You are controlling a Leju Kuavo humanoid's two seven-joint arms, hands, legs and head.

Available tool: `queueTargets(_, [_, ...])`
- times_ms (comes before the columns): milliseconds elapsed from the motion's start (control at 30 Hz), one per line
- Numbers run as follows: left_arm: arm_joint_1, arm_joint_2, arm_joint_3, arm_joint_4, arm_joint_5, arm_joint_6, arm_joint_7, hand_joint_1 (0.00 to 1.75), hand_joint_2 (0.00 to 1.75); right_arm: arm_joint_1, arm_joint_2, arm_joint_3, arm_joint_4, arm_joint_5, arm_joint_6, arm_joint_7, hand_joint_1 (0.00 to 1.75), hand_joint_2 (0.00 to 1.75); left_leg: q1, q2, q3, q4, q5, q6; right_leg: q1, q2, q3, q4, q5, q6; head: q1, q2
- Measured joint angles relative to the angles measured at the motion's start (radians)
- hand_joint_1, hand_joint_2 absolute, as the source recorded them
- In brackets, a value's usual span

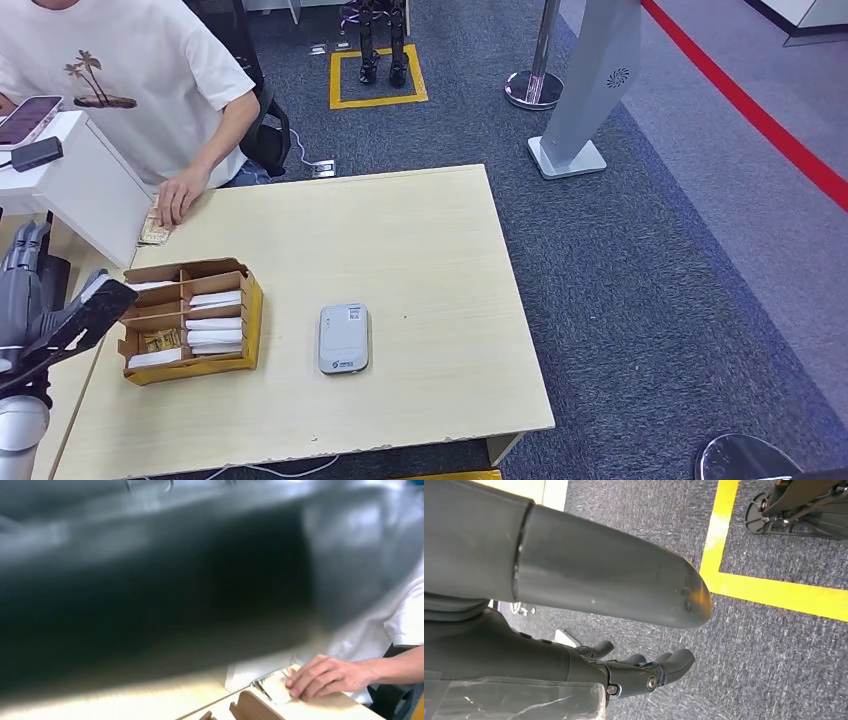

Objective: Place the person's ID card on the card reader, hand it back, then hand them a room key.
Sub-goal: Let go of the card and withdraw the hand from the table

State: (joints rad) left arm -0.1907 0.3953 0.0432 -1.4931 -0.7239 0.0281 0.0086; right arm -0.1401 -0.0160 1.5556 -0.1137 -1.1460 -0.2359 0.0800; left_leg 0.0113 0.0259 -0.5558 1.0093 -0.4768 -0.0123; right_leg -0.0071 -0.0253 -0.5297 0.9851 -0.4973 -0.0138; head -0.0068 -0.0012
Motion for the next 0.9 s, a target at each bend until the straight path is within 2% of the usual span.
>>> queueTargets(100, [0.033,-0.013,0.001,-0.023,0.004,0.023,-0.016,0.0,0.0,0.004,0.0,0.0,0.0,-0.01,-0.003,-0.004,0.0,0.0,0.0,0.0,0.0,0.0,0.0,0.0,0.0,0.0,0.0,0.0,0.0,0.0,0.0,0.0])
queueTargets(233, [0.098,-0.051,0.002,-0.074,0.012,0.076,-0.051,0.0,1.75,0.008,0.0,0.0,0.0,-0.023,-0.005,-0.008,0.0,0.0,0.0,0.0,0.0,0.0,-0.001,0.001,0.0,0.0,0.0,0.0,0.0,0.0,0.0,0.0])
queueTargets(600, [0.283,-0.225,0.002,-0.202,0.205,0.18,-0.201,0.0,1.75,0.014,0.0,0.0,0.0,-0.048,-0.026,-0.017,0.0,0.0,0.0,0.0,-0.001,0.001,-0.002,0.002,0.0,0.0,0.0,-0.001,0.0,0.0,0.0,0.0])
queueTargets(900, [0.348,-0.345,0.0,-0.233,0.352,0.188,-0.293,0.0,1.75,0.015,0.0,0.0,0.0,-0.048,-0.028,-0.018,0.0,0.0,0.0,0.0,-0.001,0.001,-0.002,0.003,0.0,0.0,0.0,-0.001,0.0,0.0,0.0,0.0])
